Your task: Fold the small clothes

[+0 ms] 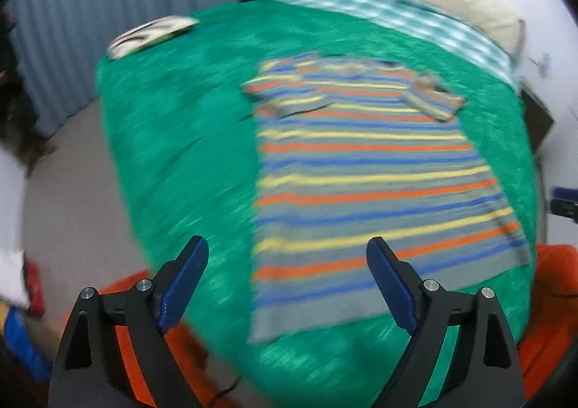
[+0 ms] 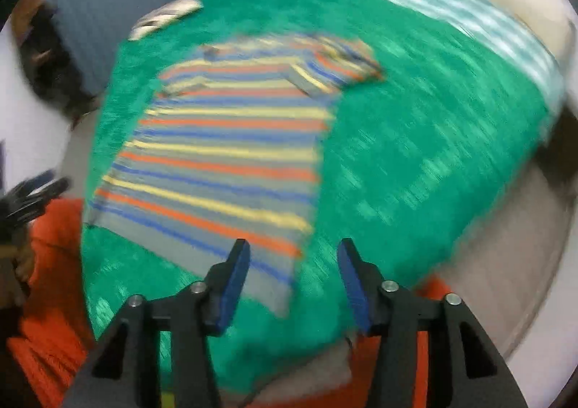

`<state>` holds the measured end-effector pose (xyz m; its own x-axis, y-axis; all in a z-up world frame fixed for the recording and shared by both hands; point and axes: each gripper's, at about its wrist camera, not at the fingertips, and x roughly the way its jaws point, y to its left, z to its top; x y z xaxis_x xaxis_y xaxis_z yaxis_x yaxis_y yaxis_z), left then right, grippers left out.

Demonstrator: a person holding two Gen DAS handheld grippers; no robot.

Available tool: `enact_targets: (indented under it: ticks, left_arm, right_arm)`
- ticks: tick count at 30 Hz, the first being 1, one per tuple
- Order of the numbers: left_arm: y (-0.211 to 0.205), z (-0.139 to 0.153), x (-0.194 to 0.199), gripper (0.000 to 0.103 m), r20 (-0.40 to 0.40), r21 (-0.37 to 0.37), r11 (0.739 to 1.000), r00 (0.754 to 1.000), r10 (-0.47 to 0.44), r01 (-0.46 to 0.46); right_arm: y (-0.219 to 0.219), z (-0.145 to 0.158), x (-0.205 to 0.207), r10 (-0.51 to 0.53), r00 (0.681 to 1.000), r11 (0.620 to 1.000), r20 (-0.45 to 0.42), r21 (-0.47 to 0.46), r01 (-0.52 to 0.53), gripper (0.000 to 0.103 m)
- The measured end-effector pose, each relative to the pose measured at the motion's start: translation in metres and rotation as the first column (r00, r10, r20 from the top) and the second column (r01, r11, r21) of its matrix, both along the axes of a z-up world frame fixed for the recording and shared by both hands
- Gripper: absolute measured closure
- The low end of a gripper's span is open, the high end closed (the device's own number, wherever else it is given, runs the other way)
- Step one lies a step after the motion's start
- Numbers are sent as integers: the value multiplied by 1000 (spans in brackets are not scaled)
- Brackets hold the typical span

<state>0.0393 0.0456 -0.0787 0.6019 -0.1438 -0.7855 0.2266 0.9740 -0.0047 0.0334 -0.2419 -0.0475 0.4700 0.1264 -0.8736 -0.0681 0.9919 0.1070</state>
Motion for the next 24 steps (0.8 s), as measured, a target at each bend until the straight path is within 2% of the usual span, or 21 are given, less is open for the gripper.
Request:
enact_targets:
  ticks: [2, 3, 5, 6, 7, 8, 11, 14, 15, 17, 18, 19, 21, 24]
  left_arm:
    - [-19, -15, 5, 11, -12, 37, 999, 999, -31, 31]
    - [-30, -32, 10, 10, -49, 66, 996, 998, -49, 52]
    - [-38, -66, 14, 11, -142, 123, 989, 988, -64, 82]
    - [-38, -89, 12, 11, -216, 162, 982, 975, -57, 93]
    - [-30, -95, 2, 11, -208, 126, 988, 976, -59, 86]
    - [-21, -91, -4, 9, -181, 92, 993, 982, -51, 68]
    - [-10, -82, -8, 7, -227, 56, 997, 973, -43, 57]
    - [2, -56, -18, 7, -97, 30, 999, 995, 27, -24]
    - [5, -51, -18, 7, -67, 23, 999, 997, 47, -46]
    - [15, -44, -14, 7, -21, 3, 996, 995, 93, -93]
    - [18, -44, -10, 7, -16, -1, 994, 994, 111, -111]
    - [22, -44, -10, 7, -16, 0, 992, 992, 123, -123]
    - [25, -48, -7, 7, -28, 11, 989, 989, 147, -147]
    - [23, -55, -8, 7, -31, 36, 985, 985, 171, -170]
  right_arm:
    - [15, -16, 14, 62, 998, 997, 10, 36, -62, 51]
    - [22, -32, 20, 87, 996, 995, -3, 44, -87, 51]
    - [29, -76, 26, 126, 987, 991, -100, 52, -121, 51]
    - [28, -96, 24, 124, 979, 992, -160, 43, -118, 51]
    - [25, -108, 17, 123, 977, 992, -174, 49, -116, 51]
    - [20, -102, 7, 124, 982, 991, -140, 60, -117, 51]
    - [12, -85, -2, 159, 963, 987, -215, 60, -150, 51]
    - [-4, -45, 12, 194, 962, 979, -190, -19, -201, 50]
    - [-12, -33, 23, 206, 966, 973, -154, -70, -218, 47]
    - [-22, -9, 57, 225, 971, 957, -76, -171, -235, 26]
    - [-24, -3, 77, 244, 969, 946, -41, -211, -247, 26]
    - [-24, -1, 105, 281, 960, 929, -11, -249, -275, 26]
    - [-13, -8, 147, 332, 943, 908, -6, -270, -322, 26]
    - [4, -44, 210, 408, 913, 883, -22, -246, -401, 28]
